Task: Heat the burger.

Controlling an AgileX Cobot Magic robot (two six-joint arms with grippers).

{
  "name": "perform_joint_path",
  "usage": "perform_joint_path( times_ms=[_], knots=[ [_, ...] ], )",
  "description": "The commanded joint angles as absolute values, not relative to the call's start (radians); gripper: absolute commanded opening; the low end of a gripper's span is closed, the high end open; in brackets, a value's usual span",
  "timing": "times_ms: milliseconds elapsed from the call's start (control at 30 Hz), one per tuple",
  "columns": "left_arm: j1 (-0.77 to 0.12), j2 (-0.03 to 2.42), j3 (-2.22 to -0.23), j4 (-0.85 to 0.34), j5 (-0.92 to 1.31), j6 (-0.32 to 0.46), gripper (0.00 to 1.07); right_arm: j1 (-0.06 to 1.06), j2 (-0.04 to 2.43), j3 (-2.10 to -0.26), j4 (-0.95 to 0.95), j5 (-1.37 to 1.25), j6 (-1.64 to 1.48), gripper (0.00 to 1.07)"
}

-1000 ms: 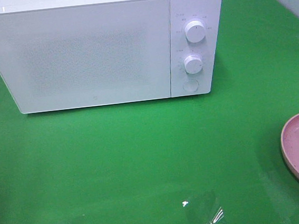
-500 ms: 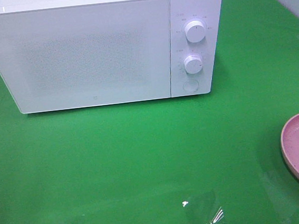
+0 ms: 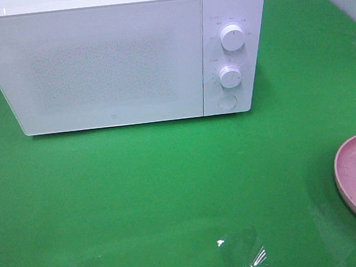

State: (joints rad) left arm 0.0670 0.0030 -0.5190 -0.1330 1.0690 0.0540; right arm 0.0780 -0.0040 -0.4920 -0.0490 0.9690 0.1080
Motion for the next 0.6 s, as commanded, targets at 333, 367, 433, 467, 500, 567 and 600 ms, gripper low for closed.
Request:
perform_joint_path(
  times_ms=[333, 367, 433, 467, 500, 567, 600],
  knots=[
    [0.072, -0.027, -0.515, -0.144, 1.068, 0.048, 0.97, 0.073, -0.026, -0.489, -0.046, 0.961, 0.101, 0.73],
    [0.072, -0.027, -0.515, -0.144, 1.068, 0.048, 0.97, 0.073, -0.026, -0.489, -0.046, 0.961, 0.101, 0.73],
    [0.072, -0.022, -0.515, -0.144, 1.068, 0.048, 0.97, 0.073, -0.026, -0.489, -0.046, 0.961, 0.101, 0.73],
    [0.072, -0.021, -0.515, -0.144, 1.068, 0.048, 0.97, 0.073, -0.026, -0.489, -0.046, 0.961, 0.101, 0.73],
    [0.072, -0.021, -0.515, -0.144, 1.068, 0.048, 0.97, 0.073, -0.026, -0.489, -0.046, 0.961, 0.101, 0.73],
    [0.072, -0.021, -0.515, -0.144, 1.068, 0.048, 0.97, 0.073, -0.026, -0.489, -0.046, 0.961, 0.101, 0.73],
    [0.072, -0.021, -0.515, -0.144, 1.068, 0.048, 0.97, 0.073, -0.026, -0.489, -0.046, 0.961, 0.101, 0.73]
  ],
)
